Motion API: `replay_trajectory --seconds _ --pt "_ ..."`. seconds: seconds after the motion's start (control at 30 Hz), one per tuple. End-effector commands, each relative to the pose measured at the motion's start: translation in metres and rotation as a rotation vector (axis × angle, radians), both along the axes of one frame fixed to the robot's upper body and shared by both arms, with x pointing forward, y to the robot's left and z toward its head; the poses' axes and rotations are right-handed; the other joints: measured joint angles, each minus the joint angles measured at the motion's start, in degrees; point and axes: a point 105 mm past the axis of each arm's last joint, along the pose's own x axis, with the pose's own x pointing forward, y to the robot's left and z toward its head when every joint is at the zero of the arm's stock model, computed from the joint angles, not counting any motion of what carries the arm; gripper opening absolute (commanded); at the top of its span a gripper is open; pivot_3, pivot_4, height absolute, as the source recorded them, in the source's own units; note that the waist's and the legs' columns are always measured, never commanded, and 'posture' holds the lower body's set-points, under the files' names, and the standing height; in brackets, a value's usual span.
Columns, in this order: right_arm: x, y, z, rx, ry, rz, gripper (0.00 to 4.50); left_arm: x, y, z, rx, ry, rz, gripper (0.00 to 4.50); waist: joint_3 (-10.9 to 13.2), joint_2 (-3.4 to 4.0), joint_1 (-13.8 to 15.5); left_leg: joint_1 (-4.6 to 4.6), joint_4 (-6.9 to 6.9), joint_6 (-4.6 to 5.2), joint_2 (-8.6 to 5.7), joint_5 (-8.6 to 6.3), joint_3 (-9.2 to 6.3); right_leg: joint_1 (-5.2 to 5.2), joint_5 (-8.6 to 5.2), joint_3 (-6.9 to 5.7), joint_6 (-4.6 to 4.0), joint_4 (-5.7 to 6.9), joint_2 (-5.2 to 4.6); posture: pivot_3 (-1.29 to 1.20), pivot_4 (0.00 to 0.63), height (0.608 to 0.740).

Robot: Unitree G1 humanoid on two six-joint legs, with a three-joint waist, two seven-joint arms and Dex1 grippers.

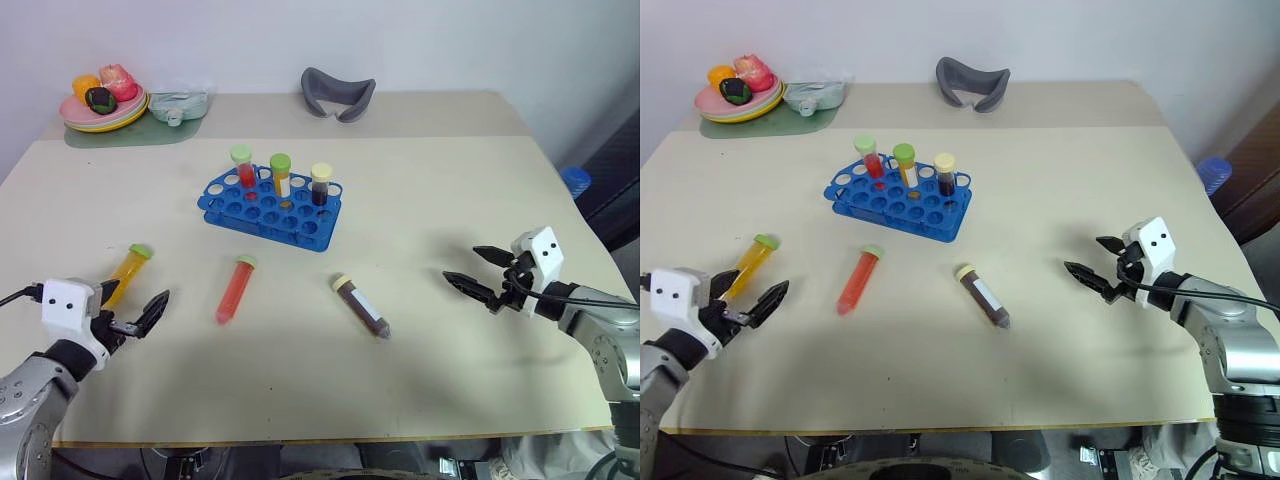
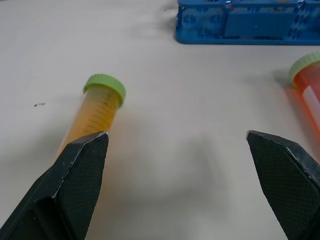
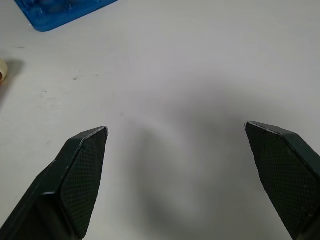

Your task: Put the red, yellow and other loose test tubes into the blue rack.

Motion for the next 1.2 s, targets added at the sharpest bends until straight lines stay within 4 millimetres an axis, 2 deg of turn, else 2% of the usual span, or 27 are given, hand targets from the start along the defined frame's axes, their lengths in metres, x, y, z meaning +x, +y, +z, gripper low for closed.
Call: replay_trajectory --seconds 0.03,0.53,0.9,1.1,1.2 --pt "0.002 0.0 0.017 -0.016 -0.054 0.019 4.48 0.0 -0.006 0.01 0.013 -0.035 -0.006 4.49 0.0 0.0 0.02 0.0 0.0 0.0 0.0 0.0 0.0 0.0 0.0 0.0 0.0 0.0 0.0 0.0 0.15 0.74" --pt "0.004 0.002 0.011 -0.018 -0.041 0.03 4.48 0.001 -0.009 0.014 -0.002 -0.051 0.01 4.49 0.0 0.0 0.04 0.0 0.0 0.0 0.0 0.0 0.0 0.01 0.0 0.0 0.0 -0.01 0.0 0.0 0.15 0.74" --pt "0.004 0.007 0.011 -0.005 -0.058 0.017 4.48 0.014 -0.014 0.021 -0.006 -0.075 -0.021 4.49 0.0 0.0 0.02 0.0 0.0 0.0 0.0 0.0 0.0 0.0 0.0 0.0 0.0 0.0 0.0 0.0 0.15 0.74" --pt "-0.001 0.016 0.018 0.007 -0.078 0.018 4.48 0.026 -0.024 0.028 -0.011 -0.086 -0.089 4.49 0.0 0.0 0.08 0.0 0.01 0.0 0.0 0.0 -0.01 0.0 0.0 0.0 0.0 0.0 0.0 0.0 0.15 0.74" --pt "-0.002 0.029 0.023 0.036 -0.089 0.03 4.48 0.031 -0.029 0.033 -0.017 -0.097 -0.133 4.49 0.0 0.0 0.01 0.0 0.0 0.0 0.0 0.0 -0.01 0.0 0.0 0.0 0.0 0.0 0.01 0.0 0.15 0.74"
